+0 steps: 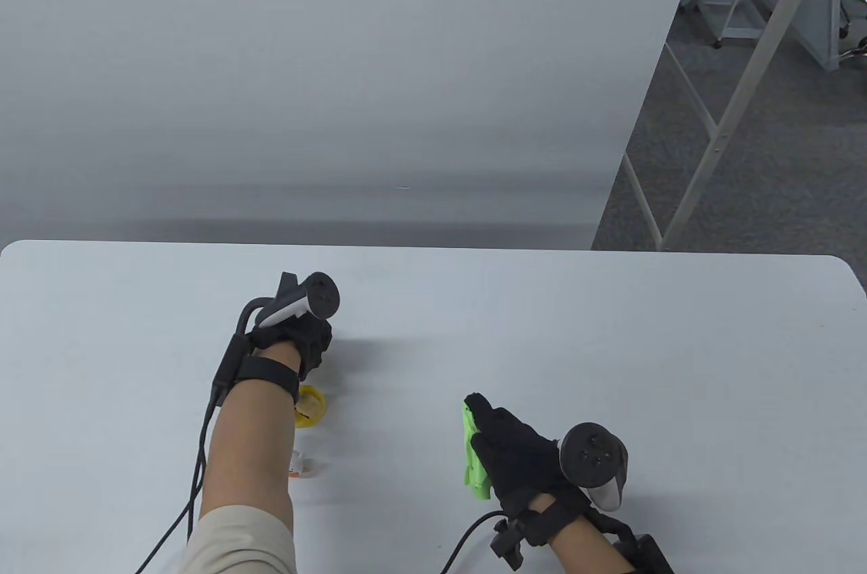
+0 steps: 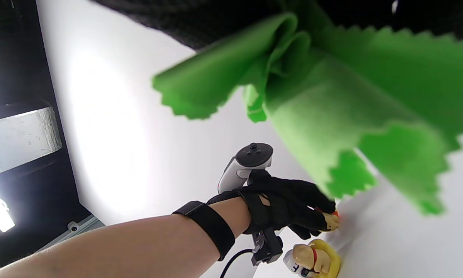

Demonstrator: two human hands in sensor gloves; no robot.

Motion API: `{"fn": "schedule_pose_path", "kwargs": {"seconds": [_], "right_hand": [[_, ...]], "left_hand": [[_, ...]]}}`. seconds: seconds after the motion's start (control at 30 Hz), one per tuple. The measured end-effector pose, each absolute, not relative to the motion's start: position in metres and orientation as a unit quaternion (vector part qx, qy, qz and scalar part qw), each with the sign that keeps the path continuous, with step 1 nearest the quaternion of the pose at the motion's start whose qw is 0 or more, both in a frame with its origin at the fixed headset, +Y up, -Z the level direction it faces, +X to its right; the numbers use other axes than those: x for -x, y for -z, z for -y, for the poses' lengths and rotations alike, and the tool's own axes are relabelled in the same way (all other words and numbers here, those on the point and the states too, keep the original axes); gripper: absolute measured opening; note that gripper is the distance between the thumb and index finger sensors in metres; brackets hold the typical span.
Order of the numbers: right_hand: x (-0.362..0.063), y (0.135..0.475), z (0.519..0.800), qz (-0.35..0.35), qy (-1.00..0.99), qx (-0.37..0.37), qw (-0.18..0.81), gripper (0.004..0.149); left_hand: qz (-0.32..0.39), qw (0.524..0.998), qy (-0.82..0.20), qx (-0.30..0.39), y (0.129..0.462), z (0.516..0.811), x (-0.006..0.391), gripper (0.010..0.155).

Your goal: Dust the small ornaments

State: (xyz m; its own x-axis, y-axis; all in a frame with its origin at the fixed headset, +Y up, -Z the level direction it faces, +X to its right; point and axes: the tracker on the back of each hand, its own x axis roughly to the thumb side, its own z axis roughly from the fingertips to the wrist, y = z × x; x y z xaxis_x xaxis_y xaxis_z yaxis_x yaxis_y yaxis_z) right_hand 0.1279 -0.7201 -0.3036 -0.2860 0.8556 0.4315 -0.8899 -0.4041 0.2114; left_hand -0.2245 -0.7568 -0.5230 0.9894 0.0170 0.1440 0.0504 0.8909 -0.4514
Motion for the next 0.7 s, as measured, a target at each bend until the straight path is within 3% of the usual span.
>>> {"fn": "schedule_pose_path", "kwargs": {"seconds": [0.7], "right_hand": [[-0.126, 0.302, 0.722, 0.028, -0.809, -0.256, 0.528, 0.049]], "left_hand": [[0.074, 0.972, -0.006, 0.223, 0.517, 0.739, 0.239, 0.057]]}}
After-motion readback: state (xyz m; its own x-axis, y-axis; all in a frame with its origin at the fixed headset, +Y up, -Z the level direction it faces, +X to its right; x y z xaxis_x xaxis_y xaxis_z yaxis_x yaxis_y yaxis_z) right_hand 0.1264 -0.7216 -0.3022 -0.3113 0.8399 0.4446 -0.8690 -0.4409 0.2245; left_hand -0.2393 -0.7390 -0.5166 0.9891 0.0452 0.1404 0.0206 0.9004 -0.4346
